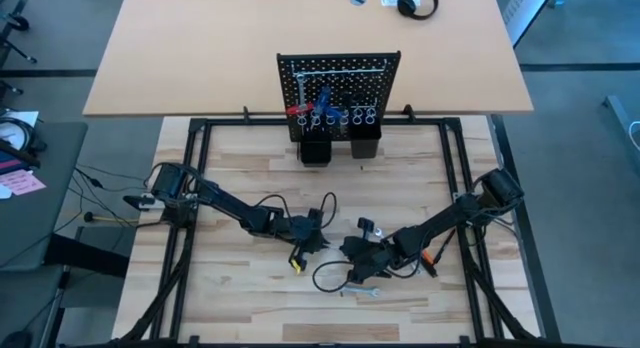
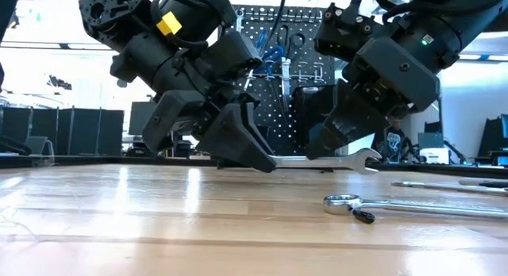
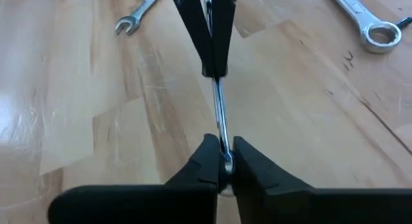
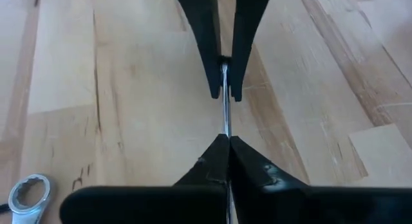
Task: Hang tools onto peg board
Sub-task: Hang the wrench on the pegboard
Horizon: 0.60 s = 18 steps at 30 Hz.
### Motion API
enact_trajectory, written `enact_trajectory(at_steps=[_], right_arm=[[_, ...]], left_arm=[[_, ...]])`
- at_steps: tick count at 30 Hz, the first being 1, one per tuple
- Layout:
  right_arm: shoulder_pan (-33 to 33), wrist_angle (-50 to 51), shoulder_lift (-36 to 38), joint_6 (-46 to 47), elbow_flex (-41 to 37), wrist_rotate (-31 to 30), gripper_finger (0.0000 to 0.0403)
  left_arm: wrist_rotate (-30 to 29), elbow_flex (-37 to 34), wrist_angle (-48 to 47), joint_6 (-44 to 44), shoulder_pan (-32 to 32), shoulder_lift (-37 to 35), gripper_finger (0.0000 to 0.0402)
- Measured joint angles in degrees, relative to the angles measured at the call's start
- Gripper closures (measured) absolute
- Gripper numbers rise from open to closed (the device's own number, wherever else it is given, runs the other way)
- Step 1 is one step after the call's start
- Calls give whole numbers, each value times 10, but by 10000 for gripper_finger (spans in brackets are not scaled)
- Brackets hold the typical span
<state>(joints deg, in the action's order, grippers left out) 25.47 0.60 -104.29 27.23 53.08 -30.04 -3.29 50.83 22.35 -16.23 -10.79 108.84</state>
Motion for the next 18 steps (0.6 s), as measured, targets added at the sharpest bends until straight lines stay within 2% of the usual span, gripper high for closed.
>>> enact_trajectory(at_steps=[3, 5, 11, 14, 16, 18], right_arm=[[0, 0, 0, -3, 0, 0, 378], [-1, 0, 0, -16, 0, 0, 355], [-15, -17, -12, -22, 1, 3, 250], [-30, -39, -30, -22, 2, 37, 203], [-39, -37, -45, -22, 3, 60, 193], [-43, -41, -56, -21, 8, 70, 203]], left_arm=[[0, 0, -16, 9, -1, 0, 393], [0, 0, -29, 12, -1, 0, 396], [-34, 29, -92, 18, -5, 0, 396], [-45, 46, -118, 18, -10, 0, 396], [-60, 57, -137, 17, -15, 0, 396], [-75, 69, -160, 17, -18, 0, 397]])
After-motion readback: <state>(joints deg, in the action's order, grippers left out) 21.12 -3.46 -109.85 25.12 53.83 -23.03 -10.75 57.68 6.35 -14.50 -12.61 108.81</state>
